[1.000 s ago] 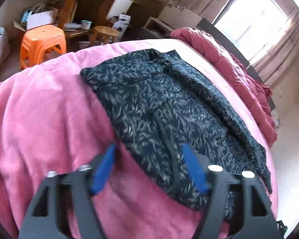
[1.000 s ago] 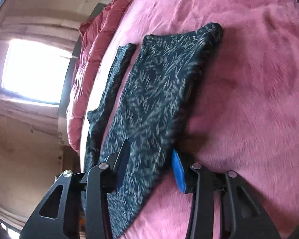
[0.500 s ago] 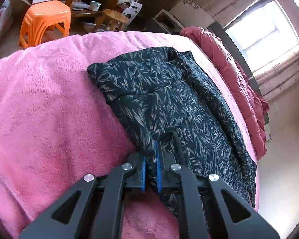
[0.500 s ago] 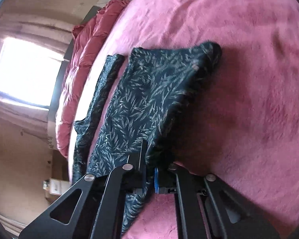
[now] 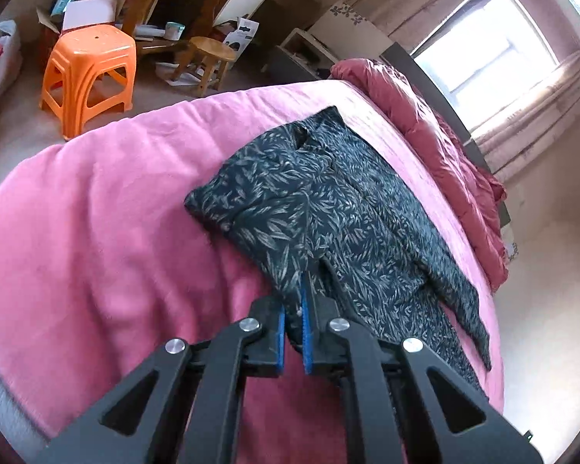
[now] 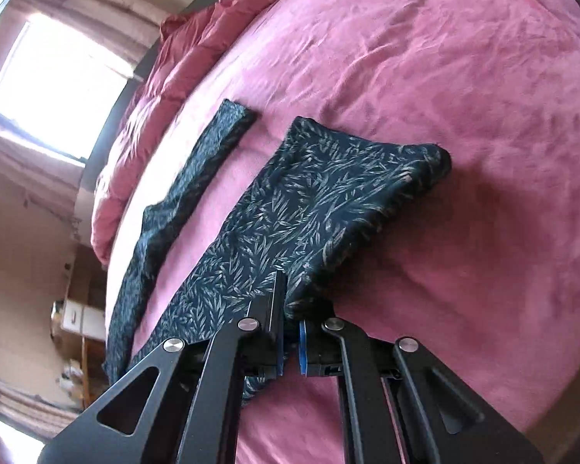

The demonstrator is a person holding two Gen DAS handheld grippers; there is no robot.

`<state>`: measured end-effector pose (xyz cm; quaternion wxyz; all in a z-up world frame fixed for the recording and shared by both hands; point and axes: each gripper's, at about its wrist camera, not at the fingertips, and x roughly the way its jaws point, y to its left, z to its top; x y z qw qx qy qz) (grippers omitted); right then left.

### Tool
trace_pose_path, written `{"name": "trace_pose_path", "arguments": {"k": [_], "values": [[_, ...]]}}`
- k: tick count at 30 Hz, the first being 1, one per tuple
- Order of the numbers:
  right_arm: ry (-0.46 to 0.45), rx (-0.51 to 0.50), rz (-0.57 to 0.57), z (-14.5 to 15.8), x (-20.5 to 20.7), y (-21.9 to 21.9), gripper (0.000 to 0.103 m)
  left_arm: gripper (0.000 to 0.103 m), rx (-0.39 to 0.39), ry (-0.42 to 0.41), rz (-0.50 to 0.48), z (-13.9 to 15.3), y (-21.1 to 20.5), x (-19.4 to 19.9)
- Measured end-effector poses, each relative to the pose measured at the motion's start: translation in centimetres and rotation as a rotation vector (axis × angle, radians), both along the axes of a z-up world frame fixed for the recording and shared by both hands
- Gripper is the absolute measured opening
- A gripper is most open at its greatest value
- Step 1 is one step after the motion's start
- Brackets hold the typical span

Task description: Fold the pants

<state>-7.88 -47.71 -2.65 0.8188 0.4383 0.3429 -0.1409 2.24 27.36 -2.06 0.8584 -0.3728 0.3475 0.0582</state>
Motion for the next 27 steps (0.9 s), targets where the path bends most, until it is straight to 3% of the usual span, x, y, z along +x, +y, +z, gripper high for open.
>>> {"name": "trace_pose_path", "arguments": {"k": [4, 7, 10, 14, 16, 18, 20, 21, 22, 24, 27], "values": [[0.067, 0.013, 0.036, -0.4, -1.4, -0.5, 0.004, 0.006, 0.018, 0.021, 0.011, -0.3, -0.3, -1.5], [0.091, 0.065, 0.053, -2.0, -1.5, -1.1, 0.004, 0.006, 0.090, 0.061, 0.006, -1.0, -1.2, -1.3], [0.093, 0.040, 0.088, -2.3, -0.9, -0.8, 0.004, 0.008, 0.136, 0.078, 0.012, -1.4, -1.8, -1.4], [0.024, 0.087, 0.084, -2.4, -1.4, -1.3, 0.010, 0.026, 0.150, 0.094, 0.042, -1.7, -1.6, -2.0], [-0.005, 0.088, 0.051, -2.3, -2.3, -2.2, 0.026, 0.035, 0.135, 0.071, 0.068, -1.2, -1.4, -2.6], [-0.052, 0.078, -0.012, -2.1, -3.3, -3.7, 0.031, 0.048, 0.165, 0.049, 0.110, -0.4, -1.4, -3.3], [-0.058, 0.079, -0.055, -2.2, -3.7, -5.0, 0.031, 0.065, 0.219, 0.032, 0.175, 0.7, -1.4, -4.2], [-0.070, 0.094, -0.057, -2.3, -3.6, -5.5, 0.030, 0.065, 0.244, 0.017, 0.221, 1.4, -1.2, -4.7], [-0.073, 0.100, -0.047, -2.4, -3.4, -5.8, 0.018, 0.065, 0.254, -0.001, 0.269, 2.0, -0.9, -5.3], [-0.037, 0.045, -0.041, -2.1, -3.0, -5.8, 0.005, 0.066, 0.244, -0.024, 0.335, 2.8, -0.1, -6.2], [-0.041, -0.034, -0.085, -0.5, -3.8, -5.6, 0.005, 0.066, 0.221, -0.061, 0.373, 3.7, 0.6, -6.8]]}}
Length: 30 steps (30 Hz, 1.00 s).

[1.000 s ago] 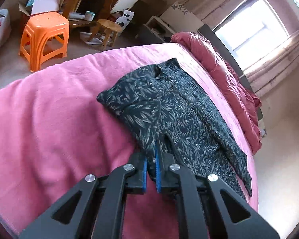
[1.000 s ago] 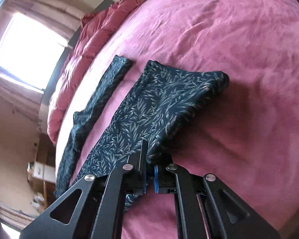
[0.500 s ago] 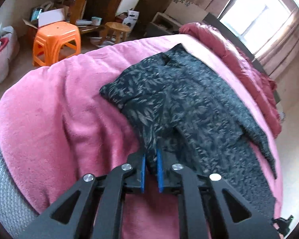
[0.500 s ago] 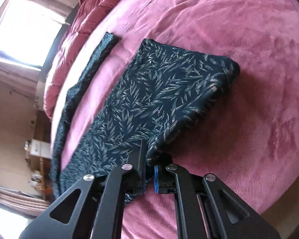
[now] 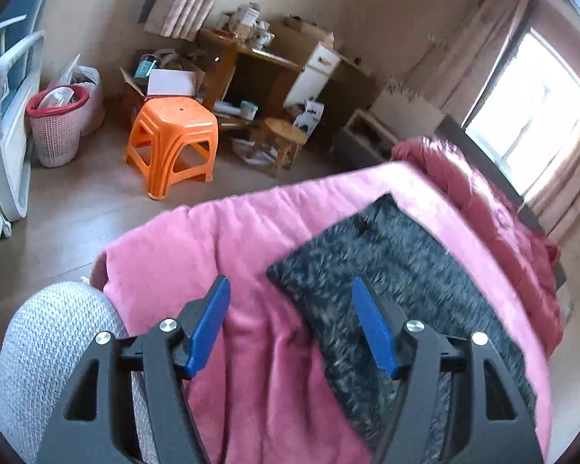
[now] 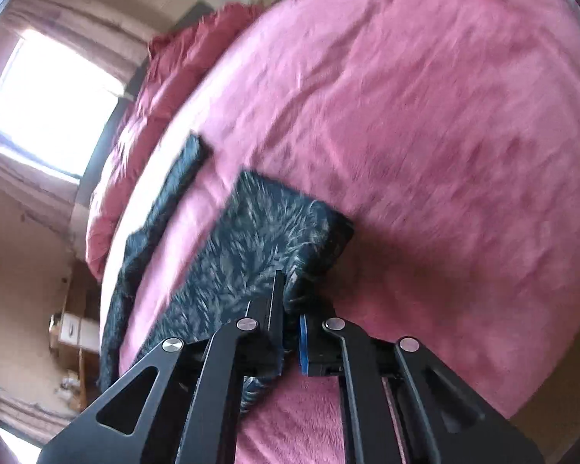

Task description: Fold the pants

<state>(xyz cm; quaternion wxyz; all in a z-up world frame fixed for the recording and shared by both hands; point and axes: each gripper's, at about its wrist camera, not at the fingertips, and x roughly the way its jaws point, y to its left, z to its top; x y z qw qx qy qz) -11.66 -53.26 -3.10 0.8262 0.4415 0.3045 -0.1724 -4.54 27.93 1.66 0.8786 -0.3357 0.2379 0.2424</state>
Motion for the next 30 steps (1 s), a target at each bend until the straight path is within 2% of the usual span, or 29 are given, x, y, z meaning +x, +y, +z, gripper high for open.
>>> {"name": "trace_pose_path", "arguments": {"k": [3, 6, 7, 8, 10, 12, 14, 16, 20, 23, 26, 27, 30], "values": [[-0.011, -0.030, -0.052, 0.6, -1.1, -0.3, 0.004, 0.068, 0.023, 0.000, -0.039, 0.6, -0.7, 0.9], [0.071, -0.023, -0.024, -0.8, -0.4, -0.6, 0.004, 0.072, 0.049, 0.025, -0.123, 0.6, -2.5, 2.6], [0.073, -0.027, -0.019, -0.9, -0.4, -0.7, 0.007, 0.072, 0.059, 0.035, -0.149, 0.5, -3.2, 3.2], [0.063, -0.031, -0.025, -0.6, -0.7, -0.7, 0.011, 0.074, 0.071, 0.041, -0.169, 0.5, -4.0, 3.9], [0.065, -0.069, -0.089, 0.6, -1.6, -0.8, 0.037, 0.078, 0.082, 0.058, -0.204, 0.4, -5.4, 5.5], [-0.003, -0.119, -0.144, 2.5, -2.5, -0.7, 0.043, 0.081, 0.076, 0.073, -0.237, 0.1, -6.8, 7.2], [-0.073, -0.143, -0.121, 4.4, -2.2, -0.3, 0.043, 0.084, 0.086, 0.103, -0.279, -0.2, -8.2, 9.0], [-0.100, -0.153, -0.080, 5.5, -1.3, 0.5, 0.043, 0.089, 0.124, 0.135, -0.331, -0.4, -10.3, 11.1], [-0.072, -0.141, 0.049, 5.8, 2.4, 3.0, 0.043, 0.098, 0.242, 0.182, -0.452, -0.8, -14.5, 15.0], [-0.026, -0.072, 0.121, 4.2, 6.4, 4.4, 0.043, 0.099, 0.285, 0.208, -0.504, -1.4, -16.6, 17.7], [0.037, -0.018, 0.175, 2.3, 9.9, 5.2, 0.043, 0.100, 0.244, 0.162, -0.548, -2.2, -17.3, 19.3], [0.060, -0.010, 0.186, 1.8, 11.2, 5.3, 0.043, 0.100, 0.220, 0.168, -0.571, -2.7, -17.4, 19.8], [0.034, -0.025, 0.188, 1.6, 13.9, 5.0, 0.043, 0.100, 0.199, 0.167, -0.594, -4.1, -17.6, 19.7]]}}
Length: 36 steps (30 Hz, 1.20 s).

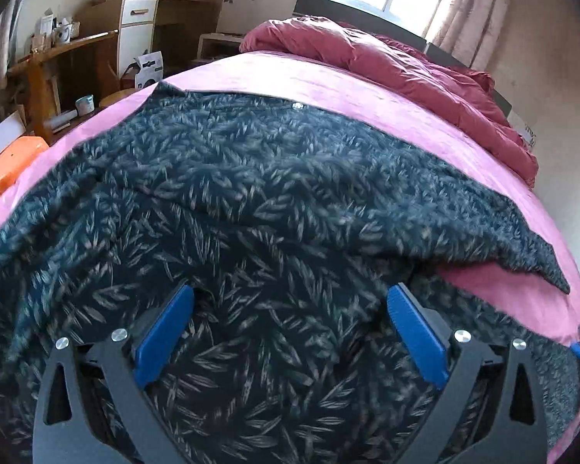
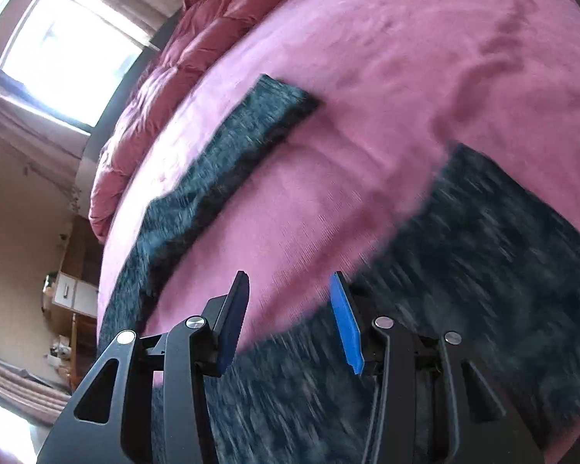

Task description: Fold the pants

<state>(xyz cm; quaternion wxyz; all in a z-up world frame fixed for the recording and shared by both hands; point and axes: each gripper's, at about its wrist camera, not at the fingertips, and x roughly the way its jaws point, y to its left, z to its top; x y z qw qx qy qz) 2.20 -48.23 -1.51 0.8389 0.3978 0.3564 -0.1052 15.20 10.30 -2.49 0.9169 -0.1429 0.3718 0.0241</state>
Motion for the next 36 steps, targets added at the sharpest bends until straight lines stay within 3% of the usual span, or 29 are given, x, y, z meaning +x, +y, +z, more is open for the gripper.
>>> {"name": "trace_pose_path", "arguments": {"k": [7, 11, 12, 13, 15, 19, 21, 23, 26, 29, 31, 33, 36], "values": [[-0.074, 0.037, -0.065, -0.5, 5.7, -3.1, 0.043, 0.101, -0.069, -0.053, -0.037, -0.2, 0.7, -1.7], [-0.087, 0.068, -0.129, -0.9, 8.6, -4.8, 0.041, 0.101, -0.056, -0.043, -0.038, -0.5, 0.3, -1.2], [-0.079, 0.058, -0.138, -1.0, 9.2, -5.1, 0.030, 0.101, -0.053, -0.036, -0.039, -0.5, 0.2, -1.1], [-0.061, 0.037, -0.137, -1.0, 10.0, -5.3, 0.012, 0.101, -0.048, -0.031, -0.038, -0.6, 0.2, -1.0], [0.017, -0.045, -0.124, -0.6, 11.5, -5.3, 0.005, 0.101, -0.036, -0.024, -0.037, -0.6, 0.1, -0.6], [0.013, -0.177, -0.194, 1.2, 11.4, -6.6, 0.004, 0.101, -0.039, -0.022, -0.037, -0.6, 0.0, -0.2], [0.017, -0.194, -0.231, 1.3, 11.3, -7.5, 0.004, 0.101, -0.039, -0.018, -0.037, -0.6, 0.0, -0.2], [0.058, -0.170, -0.221, -0.1, 12.0, -8.0, 0.004, 0.101, -0.038, -0.016, -0.037, -0.6, 0.1, -0.1], [0.057, -0.251, -0.191, -0.1, 12.2, -7.2, 0.004, 0.101, -0.034, -0.013, -0.036, -0.6, 0.1, 0.0], [0.059, -0.257, -0.186, 0.5, 11.7, -6.5, 0.019, 0.101, -0.027, -0.006, -0.035, -0.6, 0.0, 0.2], [0.053, -0.272, -0.200, 1.3, 10.6, -5.3, 0.027, 0.101, -0.019, -0.001, -0.033, -0.7, -0.1, 0.3], [0.034, -0.309, -0.179, 2.2, 9.9, -3.0, 0.027, 0.101, 0.002, 0.013, -0.029, -0.7, -0.5, 0.6], [0.018, -0.396, -0.056, 2.9, 9.5, 2.6, 0.027, 0.101, 0.051, 0.046, -0.023, -0.5, -1.4, 1.1]]}}
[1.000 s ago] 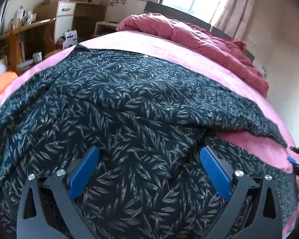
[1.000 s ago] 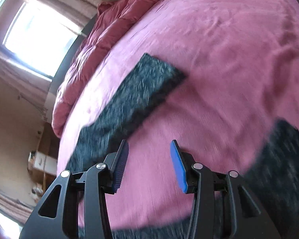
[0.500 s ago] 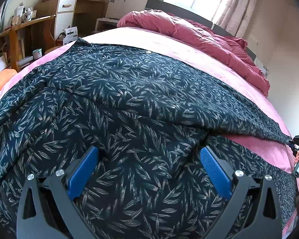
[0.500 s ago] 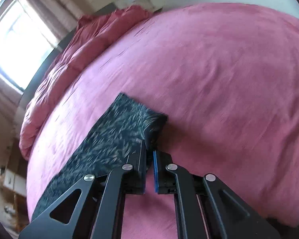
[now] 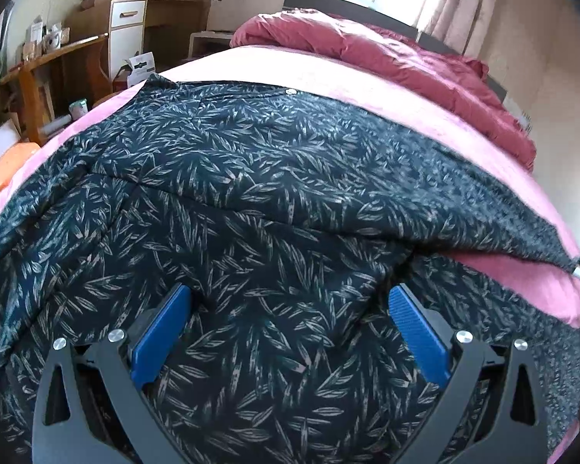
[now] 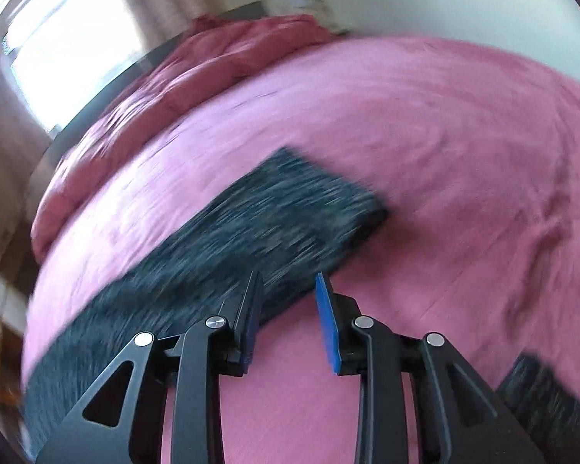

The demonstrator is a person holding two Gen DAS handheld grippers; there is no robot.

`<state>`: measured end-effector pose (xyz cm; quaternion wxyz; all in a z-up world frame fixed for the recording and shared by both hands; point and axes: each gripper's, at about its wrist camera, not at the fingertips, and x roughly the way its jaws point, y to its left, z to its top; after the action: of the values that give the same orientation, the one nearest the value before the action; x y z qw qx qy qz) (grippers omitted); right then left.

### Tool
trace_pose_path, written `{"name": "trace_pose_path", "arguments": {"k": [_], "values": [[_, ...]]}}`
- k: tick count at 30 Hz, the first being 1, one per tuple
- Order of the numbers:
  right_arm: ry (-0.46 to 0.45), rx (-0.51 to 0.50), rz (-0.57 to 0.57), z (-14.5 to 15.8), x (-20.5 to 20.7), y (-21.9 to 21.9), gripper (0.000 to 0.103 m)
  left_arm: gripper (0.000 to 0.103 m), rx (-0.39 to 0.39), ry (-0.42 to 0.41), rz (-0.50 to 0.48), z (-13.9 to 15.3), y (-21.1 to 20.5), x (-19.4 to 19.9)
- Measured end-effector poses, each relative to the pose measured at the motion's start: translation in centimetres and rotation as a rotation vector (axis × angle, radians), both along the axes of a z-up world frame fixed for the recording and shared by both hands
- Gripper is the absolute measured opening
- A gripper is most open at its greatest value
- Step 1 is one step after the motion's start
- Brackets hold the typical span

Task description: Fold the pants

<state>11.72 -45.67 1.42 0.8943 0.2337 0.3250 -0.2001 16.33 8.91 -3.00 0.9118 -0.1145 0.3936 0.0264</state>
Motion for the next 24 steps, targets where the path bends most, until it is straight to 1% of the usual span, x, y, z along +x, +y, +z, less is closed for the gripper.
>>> {"name": "trace_pose_path", "arguments": {"k": [2, 4, 6, 8, 9, 11, 14, 15, 16, 17, 19, 20, 22, 24], "values": [[0.001, -0.038, 0.078, 0.2, -0.1, 3.0, 0.027, 0.101, 0.036, 0.029, 0.004, 0.2, -0.5, 0.5], [-0.002, -0.062, 0.179, 0.2, 0.4, 6.4, 0.027, 0.101, 0.062, 0.062, 0.009, 0.7, -0.7, 1.1], [-0.002, -0.077, 0.242, -0.1, 0.8, 8.6, 0.027, 0.101, 0.051, 0.057, 0.016, 1.5, -0.3, 1.3], [0.007, -0.105, 0.289, -0.8, 1.4, 10.6, 0.027, 0.101, 0.026, 0.025, 0.033, 2.6, 0.7, 1.5], [0.024, -0.127, 0.301, -1.3, 1.6, 11.4, 0.028, 0.101, 0.014, 0.008, 0.046, 3.3, 1.5, 1.8], [0.047, -0.168, 0.307, -2.1, 1.6, 12.2, 0.032, 0.101, 0.007, -0.005, 0.069, 4.4, 3.2, 2.7], [0.033, -0.170, 0.322, -2.1, 1.2, 12.7, 0.043, 0.101, 0.005, -0.040, 0.091, 5.8, 6.3, 4.9], [0.027, -0.169, 0.327, -2.3, 1.0, 12.8, 0.048, 0.101, 0.015, -0.060, 0.094, 6.3, 7.7, 5.8], [0.020, -0.169, 0.335, -2.4, 0.7, 12.9, 0.051, 0.101, 0.025, -0.072, 0.096, 6.7, 8.6, 6.6], [0.019, -0.170, 0.339, -2.5, 0.8, 13.0, 0.053, 0.101, 0.031, -0.081, 0.093, 6.9, 9.7, 7.5], [0.022, -0.169, 0.344, -2.5, 1.1, 12.9, 0.054, 0.101, 0.011, -0.097, 0.070, 7.1, 12.3, 9.5], [0.022, -0.170, 0.343, -2.6, 1.2, 12.7, 0.054, 0.101, 0.001, -0.101, 0.074, 7.2, 13.4, 10.3], [0.022, -0.166, 0.343, -2.6, 1.1, 12.7, 0.054, 0.101, 0.008, -0.090, 0.125, 7.1, 15.9, 12.4], [0.023, -0.162, 0.343, -2.7, 1.5, 12.7, 0.054, 0.100, -0.011, -0.067, 0.172, 6.6, 17.9, 13.9]]}}
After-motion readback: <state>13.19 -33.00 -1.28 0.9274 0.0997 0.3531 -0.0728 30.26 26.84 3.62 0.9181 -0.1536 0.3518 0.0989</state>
